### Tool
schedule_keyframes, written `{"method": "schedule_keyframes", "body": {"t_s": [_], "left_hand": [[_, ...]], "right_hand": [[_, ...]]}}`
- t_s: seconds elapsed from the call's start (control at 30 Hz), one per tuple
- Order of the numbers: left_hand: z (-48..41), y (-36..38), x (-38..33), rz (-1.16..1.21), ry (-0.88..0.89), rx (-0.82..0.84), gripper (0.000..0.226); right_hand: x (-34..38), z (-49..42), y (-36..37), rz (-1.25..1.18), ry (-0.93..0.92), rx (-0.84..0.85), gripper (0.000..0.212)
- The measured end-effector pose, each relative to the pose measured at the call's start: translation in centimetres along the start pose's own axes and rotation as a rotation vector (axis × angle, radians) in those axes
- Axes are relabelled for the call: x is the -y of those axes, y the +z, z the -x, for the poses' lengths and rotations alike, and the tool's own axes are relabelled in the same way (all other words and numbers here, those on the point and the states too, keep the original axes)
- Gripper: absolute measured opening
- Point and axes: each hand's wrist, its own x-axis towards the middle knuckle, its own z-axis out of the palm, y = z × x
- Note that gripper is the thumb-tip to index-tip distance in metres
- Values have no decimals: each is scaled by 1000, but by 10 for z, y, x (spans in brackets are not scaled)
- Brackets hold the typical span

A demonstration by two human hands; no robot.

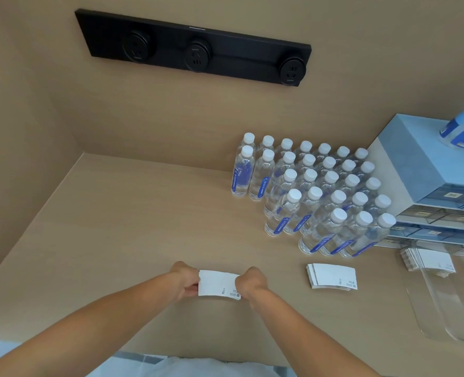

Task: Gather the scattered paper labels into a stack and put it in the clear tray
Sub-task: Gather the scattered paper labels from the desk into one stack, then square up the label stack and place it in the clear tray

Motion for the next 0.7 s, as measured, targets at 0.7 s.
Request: {"method": "schedule_keyframes", "body": {"t_s": [0.7], "left_hand": [[-23,-3,-3,-1456,785,48,36]], "right_hand": [[-27,-18,11,623,-520,0,42]]}}
